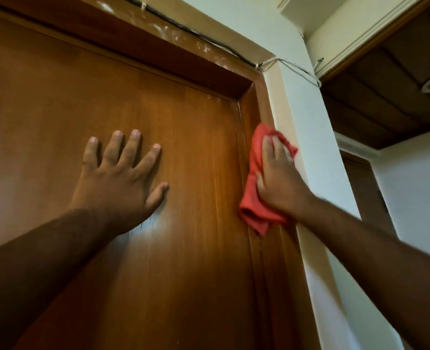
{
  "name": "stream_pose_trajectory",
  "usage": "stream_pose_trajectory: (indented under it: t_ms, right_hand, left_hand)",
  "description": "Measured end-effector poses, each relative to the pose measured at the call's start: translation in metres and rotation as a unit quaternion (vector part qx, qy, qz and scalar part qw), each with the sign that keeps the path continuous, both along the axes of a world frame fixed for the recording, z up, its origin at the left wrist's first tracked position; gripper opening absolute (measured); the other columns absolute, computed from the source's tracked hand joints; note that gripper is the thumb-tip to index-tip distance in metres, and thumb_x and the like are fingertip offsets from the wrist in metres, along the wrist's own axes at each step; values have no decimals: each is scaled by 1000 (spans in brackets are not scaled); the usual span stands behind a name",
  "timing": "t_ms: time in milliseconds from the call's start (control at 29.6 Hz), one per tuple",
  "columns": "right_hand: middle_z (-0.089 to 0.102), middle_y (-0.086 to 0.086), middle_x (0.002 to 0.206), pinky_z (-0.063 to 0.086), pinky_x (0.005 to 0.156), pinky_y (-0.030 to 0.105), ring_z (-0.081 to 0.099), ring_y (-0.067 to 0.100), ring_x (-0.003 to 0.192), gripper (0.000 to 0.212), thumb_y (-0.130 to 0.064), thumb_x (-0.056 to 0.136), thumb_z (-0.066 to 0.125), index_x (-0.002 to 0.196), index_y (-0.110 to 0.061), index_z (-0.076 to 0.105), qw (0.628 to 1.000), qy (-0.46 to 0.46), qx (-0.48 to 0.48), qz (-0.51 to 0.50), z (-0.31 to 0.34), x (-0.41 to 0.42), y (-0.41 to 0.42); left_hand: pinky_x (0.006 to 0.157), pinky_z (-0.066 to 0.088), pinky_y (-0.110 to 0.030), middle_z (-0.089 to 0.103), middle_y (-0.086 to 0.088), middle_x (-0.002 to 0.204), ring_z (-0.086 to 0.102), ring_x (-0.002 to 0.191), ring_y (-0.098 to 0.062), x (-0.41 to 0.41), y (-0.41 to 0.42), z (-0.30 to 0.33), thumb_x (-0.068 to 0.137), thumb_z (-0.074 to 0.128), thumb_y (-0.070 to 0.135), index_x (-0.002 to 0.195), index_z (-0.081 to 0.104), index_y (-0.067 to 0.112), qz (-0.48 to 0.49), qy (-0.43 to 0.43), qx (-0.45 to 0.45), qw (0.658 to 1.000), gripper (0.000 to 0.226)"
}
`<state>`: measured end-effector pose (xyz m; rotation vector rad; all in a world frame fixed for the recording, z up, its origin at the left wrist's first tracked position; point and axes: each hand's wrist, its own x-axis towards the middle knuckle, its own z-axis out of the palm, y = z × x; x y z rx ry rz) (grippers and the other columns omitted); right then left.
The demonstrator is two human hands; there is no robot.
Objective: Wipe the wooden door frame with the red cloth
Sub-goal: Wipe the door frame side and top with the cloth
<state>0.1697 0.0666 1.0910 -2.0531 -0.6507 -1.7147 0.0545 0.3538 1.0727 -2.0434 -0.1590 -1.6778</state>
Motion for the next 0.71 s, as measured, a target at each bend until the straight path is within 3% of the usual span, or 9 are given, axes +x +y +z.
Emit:
stream_pose_trajectory:
  t_ms: [101, 169, 304, 473, 709]
  right_hand:
    - [6, 18, 164, 23, 116, 45, 13, 37, 148, 76, -28, 98, 48, 155, -8, 2, 998, 19, -49, -35, -68, -1, -11]
    - [4, 19, 164, 17, 116, 42, 12, 37, 149, 74, -30, 99, 45, 154, -7, 1, 997, 22, -60, -46, -62, 1, -18]
    - [0, 21, 163, 15, 118, 47, 6, 39, 149, 78, -26, 98, 48, 155, -7, -2, 1000, 12, -7, -16, 38, 5, -5]
    - [9, 26, 161, 18, 119, 45, 15, 41, 147, 85, -16, 91, 60, 153, 0, 4, 993, -9, 114, 15, 167, -3, 19]
    - [18, 20, 161, 23, 119, 41, 19, 35, 147, 88, 3, 81, 62, 153, -1, 12, 988, -54, 132, 52, 187, -12, 42]
  left_hand:
    - [116, 10, -64, 14, -18, 164, 12, 150, -40, -1, -2, -1, 90, 10, 69, 157, 14, 25, 8, 7, 3, 1000, 80]
    - [115, 10, -65, 15, -19, 164, 13, 150, -41, 0, -4, -1, 89, 10, 68, 157, 15, 24, 16, 8, 1, 1000, 81]
    - [115, 12, -66, 18, -19, 163, 16, 149, -41, 3, -3, -3, 90, 11, 68, 157, 18, 23, 25, 8, 3, 1000, 81]
    - [114, 18, -66, 27, -20, 160, 24, 147, -41, 2, -3, -2, 92, 19, 67, 154, 28, 22, 19, 2, 5, 1000, 77]
    - [114, 16, -67, 26, -20, 160, 21, 148, -41, 9, -9, -2, 91, 21, 66, 154, 27, 21, 22, -8, -1, 1000, 77]
